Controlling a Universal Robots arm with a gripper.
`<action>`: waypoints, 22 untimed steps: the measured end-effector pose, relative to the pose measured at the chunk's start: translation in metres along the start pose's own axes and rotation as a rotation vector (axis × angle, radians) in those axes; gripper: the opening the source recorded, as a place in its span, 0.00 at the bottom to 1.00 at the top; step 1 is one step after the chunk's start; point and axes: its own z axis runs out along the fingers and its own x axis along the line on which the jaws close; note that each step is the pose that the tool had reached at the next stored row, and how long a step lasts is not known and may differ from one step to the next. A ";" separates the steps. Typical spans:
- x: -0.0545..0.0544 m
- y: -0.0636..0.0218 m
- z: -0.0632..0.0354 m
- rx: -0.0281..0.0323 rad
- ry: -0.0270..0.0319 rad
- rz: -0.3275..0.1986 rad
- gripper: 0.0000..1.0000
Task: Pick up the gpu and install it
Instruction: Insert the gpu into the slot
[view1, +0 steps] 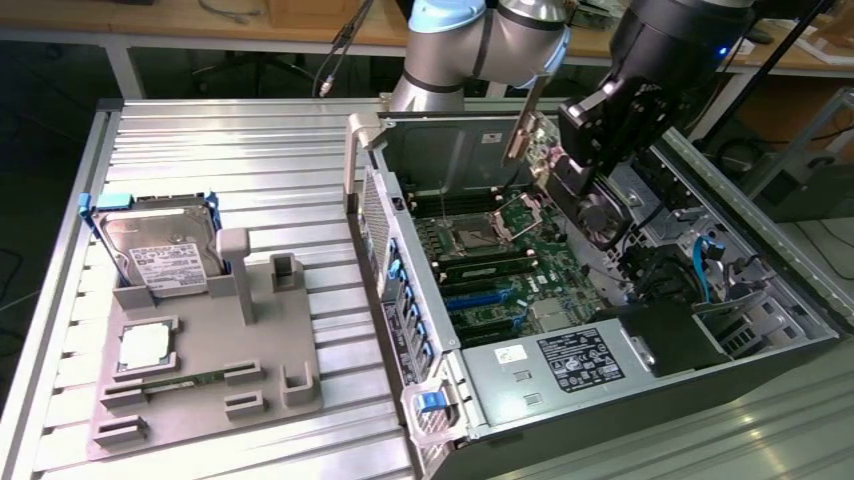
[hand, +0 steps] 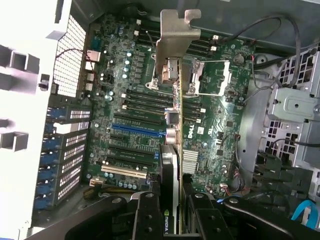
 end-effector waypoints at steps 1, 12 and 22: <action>0.000 0.0000 0.0000 -0.0002 0.0001 -0.007 0.27; 0.000 0.0000 0.0000 -0.0021 0.0020 -0.094 0.27; 0.000 0.0000 0.0000 -0.0036 0.0034 -0.164 0.27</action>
